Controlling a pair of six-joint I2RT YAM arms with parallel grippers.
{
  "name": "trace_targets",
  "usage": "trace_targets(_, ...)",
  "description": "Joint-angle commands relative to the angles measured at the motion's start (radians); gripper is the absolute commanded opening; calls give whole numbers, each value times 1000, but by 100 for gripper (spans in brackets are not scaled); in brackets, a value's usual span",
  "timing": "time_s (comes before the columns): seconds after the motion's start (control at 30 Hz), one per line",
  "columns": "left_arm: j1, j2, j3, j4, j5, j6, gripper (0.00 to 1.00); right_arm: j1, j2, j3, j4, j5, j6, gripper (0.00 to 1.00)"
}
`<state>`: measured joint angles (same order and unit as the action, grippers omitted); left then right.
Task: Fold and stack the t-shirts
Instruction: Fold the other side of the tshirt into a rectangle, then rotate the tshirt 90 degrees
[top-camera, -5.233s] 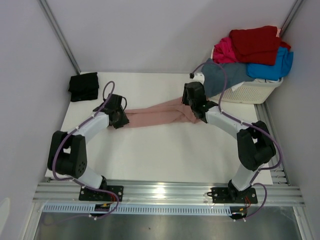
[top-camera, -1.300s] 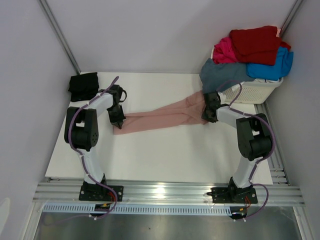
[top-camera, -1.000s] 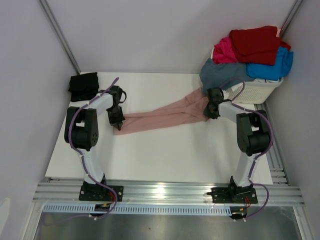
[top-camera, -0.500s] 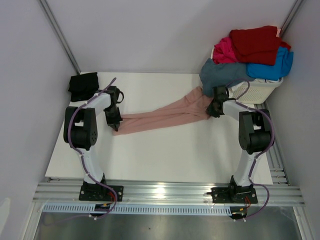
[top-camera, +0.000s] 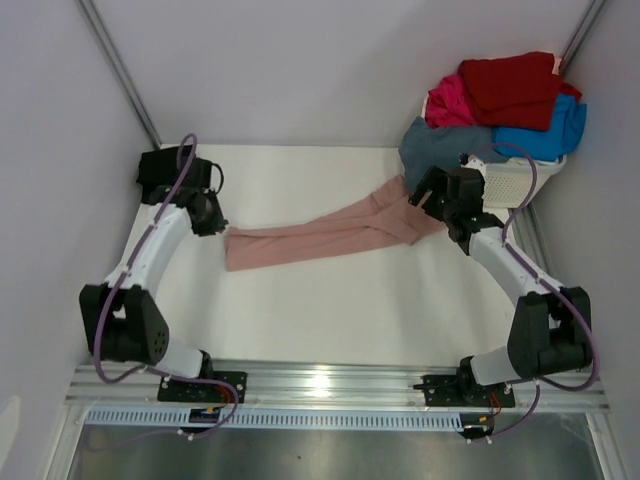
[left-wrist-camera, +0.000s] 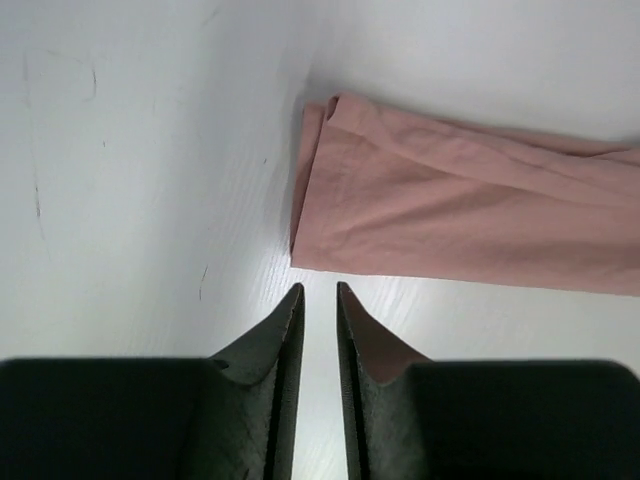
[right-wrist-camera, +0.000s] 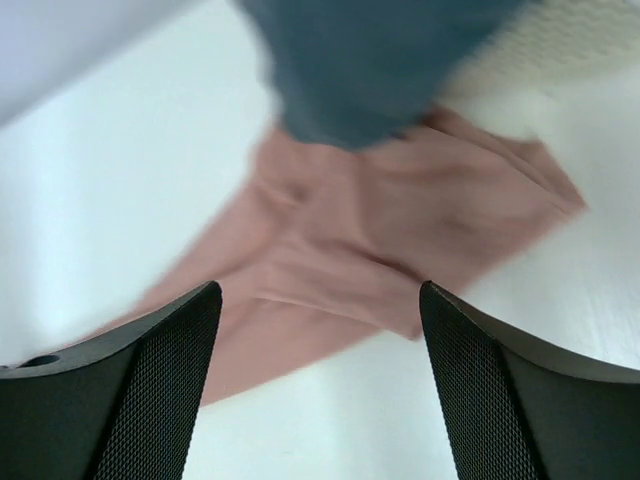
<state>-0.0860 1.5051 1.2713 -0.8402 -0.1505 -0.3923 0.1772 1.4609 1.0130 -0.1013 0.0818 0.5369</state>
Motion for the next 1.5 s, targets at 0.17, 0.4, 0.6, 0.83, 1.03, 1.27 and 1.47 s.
trace_targets(0.17, -35, -276, -98, 157, 14, -14, 23, 129, 97, 94, 89, -264, -25, 84)
trace_targets(0.4, -47, -566, -312, 364, 178, 12, 21, 330, 359, 284, 114, -427, -17, 77)
trace_targets(0.6, -98, -651, -371, 368, 197, 1, 19, 409, 591, 505, 43, -439, 31, 64)
trace_targets(0.83, -132, -706, -423, 345, 227, 4, 18, 482, 762, 699, 34, -474, 96, 55)
trace_targets(1.03, -141, -779, -458, 340, 218, 20, 18, 580, 913, 898, -1, -508, 117, 56)
trace_targets(1.27, -150, -806, -487, 351, 223, 17, 18, 645, 1062, 1082, -17, -554, 192, 56)
trace_targets(1.47, -159, -798, -494, 363, 233, 17, 18, 676, 1132, 1144, -75, -551, 186, 55)
